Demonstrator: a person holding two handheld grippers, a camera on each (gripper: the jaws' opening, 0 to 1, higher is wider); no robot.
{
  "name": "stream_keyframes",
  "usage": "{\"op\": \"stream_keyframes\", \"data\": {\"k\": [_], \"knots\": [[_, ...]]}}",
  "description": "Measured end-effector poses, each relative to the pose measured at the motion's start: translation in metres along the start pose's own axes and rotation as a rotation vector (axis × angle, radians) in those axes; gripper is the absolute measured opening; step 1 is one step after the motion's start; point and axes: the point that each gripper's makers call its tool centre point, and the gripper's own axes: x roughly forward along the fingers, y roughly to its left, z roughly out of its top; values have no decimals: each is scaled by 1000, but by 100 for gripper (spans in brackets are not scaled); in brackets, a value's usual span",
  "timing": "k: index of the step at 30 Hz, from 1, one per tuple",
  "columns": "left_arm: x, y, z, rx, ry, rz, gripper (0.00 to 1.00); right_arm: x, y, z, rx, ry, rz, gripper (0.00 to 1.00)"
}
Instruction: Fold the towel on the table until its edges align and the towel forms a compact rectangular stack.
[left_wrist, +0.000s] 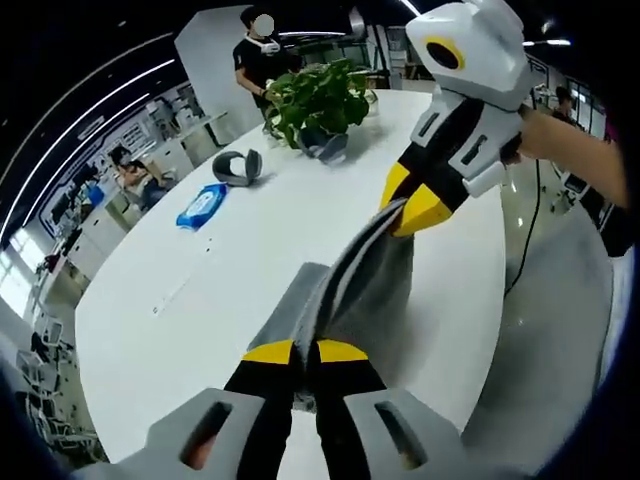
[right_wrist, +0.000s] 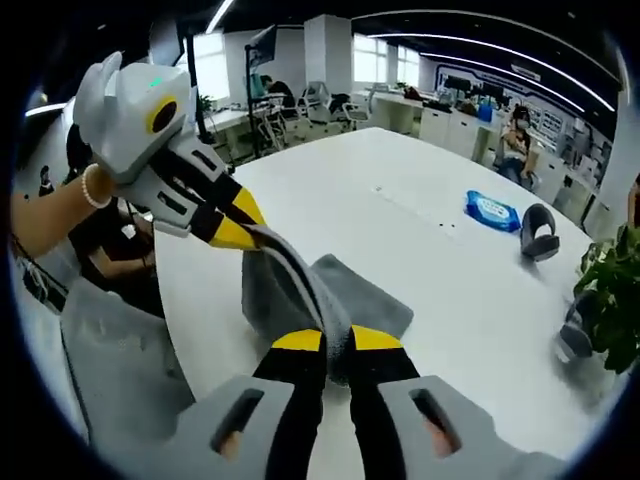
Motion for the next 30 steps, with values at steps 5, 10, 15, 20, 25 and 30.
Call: {"op": "stream_keyframes", "data": {"k": [5, 10, 15, 20, 25, 30], "knots": [[24, 6, -10, -61, 20, -27, 6, 26, -17, -9, 31, 30, 10, 6], [49, 15, -19, -73, 20, -10, 6, 49, -30, -16, 26, 41, -2, 7], [71, 18, -29, -86, 53, 3, 7, 72, -40, -27, -1, 77, -23, 7], [94, 18, -47, -110, 83, 6, 7, 91, -46, -42, 17, 88, -18, 8], [109, 19, -54, -151, 75, 32, 7, 104, -54, -50, 28, 68, -57, 9], [124, 21, -64, -171, 95, 45, 7, 117, -59, -58, 62, 51, -70, 10]]}}
